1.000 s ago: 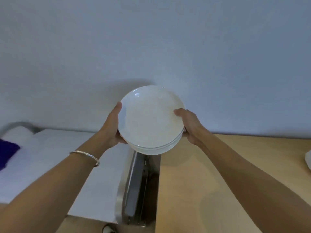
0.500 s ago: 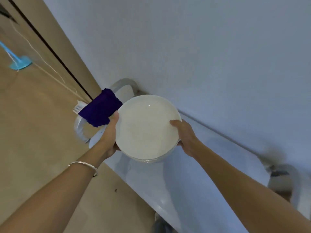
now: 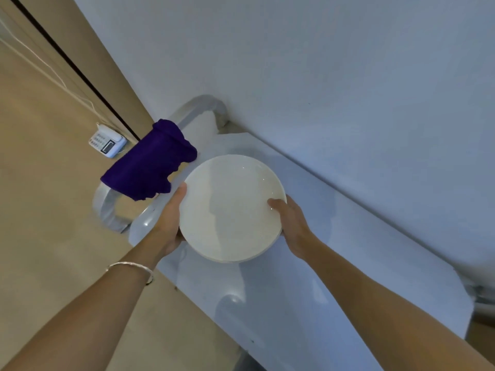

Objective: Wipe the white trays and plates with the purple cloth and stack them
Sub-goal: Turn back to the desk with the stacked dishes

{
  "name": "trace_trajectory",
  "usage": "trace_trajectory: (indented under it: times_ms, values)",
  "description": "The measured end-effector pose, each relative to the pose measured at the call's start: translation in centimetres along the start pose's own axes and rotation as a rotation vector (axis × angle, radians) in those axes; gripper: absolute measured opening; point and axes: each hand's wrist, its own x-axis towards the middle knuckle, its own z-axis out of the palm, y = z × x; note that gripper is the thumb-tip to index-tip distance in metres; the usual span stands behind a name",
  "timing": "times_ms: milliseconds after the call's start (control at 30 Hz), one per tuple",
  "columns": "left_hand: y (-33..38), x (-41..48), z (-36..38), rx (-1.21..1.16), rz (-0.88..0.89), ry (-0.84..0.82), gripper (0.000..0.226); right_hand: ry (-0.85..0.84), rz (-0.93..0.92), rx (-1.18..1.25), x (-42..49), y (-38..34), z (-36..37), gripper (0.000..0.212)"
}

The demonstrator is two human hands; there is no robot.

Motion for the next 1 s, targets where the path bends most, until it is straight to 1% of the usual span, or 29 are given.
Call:
trace_trajectory:
  times_ms: [100,167,233,267,300,400,467,567,667,800,900,933,967,1000]
  values:
    - [1.3,-0.2,-0.1,0.054,0.02,-0.019,0.048,-0.037,0.04,-0.029,0.0,-0.3,-0.1,0.034]
    - [3.4,-0.7,0.6,0.152,0.092,0.067,0.047,-0.08,0.031,-0.102,-0.3,-1.0,-0.5,0.042]
    - [6.0,-1.9,2.3,0.356,0.183,0.193,0.044,-0.079,-0.005,-0.191,-1.4,-2.3,-1.4,0.065]
    - [7.3,-3.1,3.5,0.468,0.236,0.204,0.041,-0.076,-0.036,-0.236,-2.3,-3.2,-2.0,0.075]
    - [8.4,-4.3,5.0,0.569,0.303,0.167,0.041,-0.07,-0.079,-0.28,-3.4,-4.3,-2.8,0.079]
    - [10.4,-8.8,11.1,0.85,0.514,-0.047,0.053,-0.007,-0.201,-0.337,-8.1,-7.6,-6.7,0.075]
    - [11.2,-12.8,16.6,0.973,0.65,-0.175,0.052,0.078,-0.264,-0.318,-12.2,-9.3,-11.0,0.068]
    - [10.7,-19.7,25.8,1.049,0.782,-0.383,0.051,0.239,-0.343,-0.304,-19.9,-10.4,-19.2,0.065]
    - [8.2,-27.8,35.3,1.046,0.908,-0.591,0.048,0.447,-0.437,-0.289,-29.1,-9.9,-28.7,0.064]
    - [-0.3,-39.8,47.5,1.053,1.071,-0.865,0.05,0.721,-0.515,-0.268,-43.3,-5.2,-41.0,0.062]
    - [-9.2,-48.9,55.4,1.089,1.104,-1.056,0.07,0.902,-0.509,-0.241,-53.6,0.6,-49.4,0.061]
    - [-12.3,-51.6,57.9,1.098,1.122,-1.125,0.072,0.981,-0.499,-0.221,-56.6,2.9,-51.9,0.062]
    - [-15.4,-54.0,60.3,1.104,1.13,-1.185,0.068,1.059,-0.467,-0.203,-59.5,5.3,-53.9,0.061]
    - [-18.7,-56.3,62.3,1.109,1.139,-1.249,0.058,1.132,-0.415,-0.207,-62.3,7.8,-55.6,0.062]
